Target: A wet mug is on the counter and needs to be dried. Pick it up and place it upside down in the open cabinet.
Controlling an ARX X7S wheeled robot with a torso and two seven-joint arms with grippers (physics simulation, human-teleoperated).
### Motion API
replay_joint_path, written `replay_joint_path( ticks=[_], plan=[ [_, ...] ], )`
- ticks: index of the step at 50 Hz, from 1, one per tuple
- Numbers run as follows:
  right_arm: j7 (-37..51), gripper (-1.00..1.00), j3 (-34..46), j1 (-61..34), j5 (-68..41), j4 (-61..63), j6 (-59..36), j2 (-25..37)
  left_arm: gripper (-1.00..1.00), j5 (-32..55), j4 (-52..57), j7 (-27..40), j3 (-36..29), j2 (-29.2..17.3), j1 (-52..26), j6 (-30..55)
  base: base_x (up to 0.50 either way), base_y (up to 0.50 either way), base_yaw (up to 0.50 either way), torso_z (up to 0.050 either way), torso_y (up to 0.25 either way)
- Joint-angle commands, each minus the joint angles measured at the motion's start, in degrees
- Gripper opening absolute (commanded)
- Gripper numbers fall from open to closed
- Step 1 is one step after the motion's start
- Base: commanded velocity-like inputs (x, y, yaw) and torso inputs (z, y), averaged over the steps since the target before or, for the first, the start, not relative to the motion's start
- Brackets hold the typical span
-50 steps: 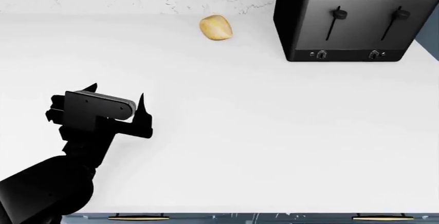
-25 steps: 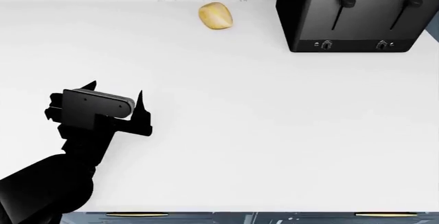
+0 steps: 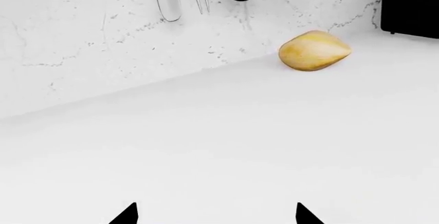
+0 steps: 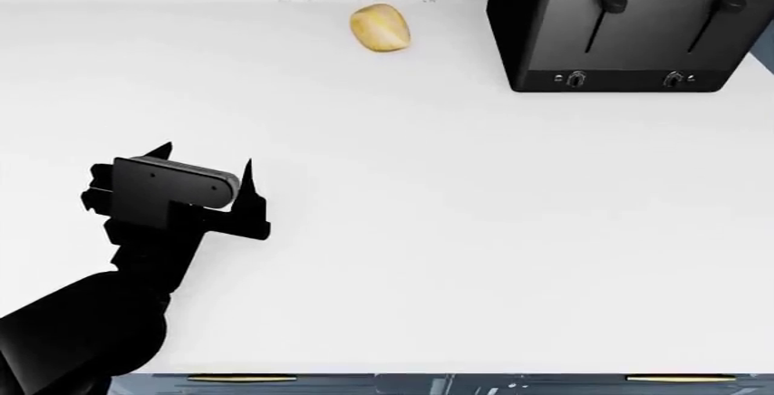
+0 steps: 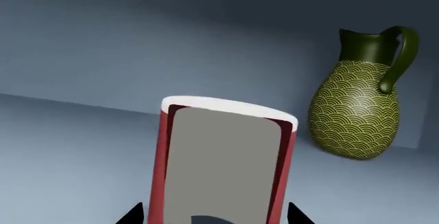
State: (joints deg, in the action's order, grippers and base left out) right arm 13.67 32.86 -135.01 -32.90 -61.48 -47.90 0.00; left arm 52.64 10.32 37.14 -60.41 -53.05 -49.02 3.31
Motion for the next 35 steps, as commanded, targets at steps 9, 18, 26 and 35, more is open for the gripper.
replay_joint_path(
  ticks=[9, 18, 26, 35],
  plan=[
    [1.48, 1.0, -4.7, 0.01, 2.08, -3.7, -0.56, 0.01, 1.0, -0.08, -0.56, -0.01, -0.73, 0.46, 0.51, 1.33, 0.0, 0.0, 0.0, 0.0, -0.005],
    [1.51, 1.0, -8.23, 0.01, 5.0, -1.15, 3.83, 0.01, 1.0, -0.14, -0.48, 0.01, -0.68, 0.44, 0.61, 1.4, 0.0, 0.0, 0.0, 0.0, -0.001],
    [1.11, 1.0, -8.12, 0.01, 5.52, -0.25, 5.1, 0.01, 1.0, -0.16, -0.55, -0.04, -0.62, 0.49, 0.71, 1.4, 0.0, 0.0, 0.0, 0.0, -0.001],
    [1.02, 1.0, -9.07, 0.01, 7.35, 1.59, 5.26, 0.01, 1.0, -0.21, -0.57, -0.12, -0.56, 0.57, 0.78, 1.4, 0.0, 0.0, 0.0, 0.0, -0.001]
  ],
)
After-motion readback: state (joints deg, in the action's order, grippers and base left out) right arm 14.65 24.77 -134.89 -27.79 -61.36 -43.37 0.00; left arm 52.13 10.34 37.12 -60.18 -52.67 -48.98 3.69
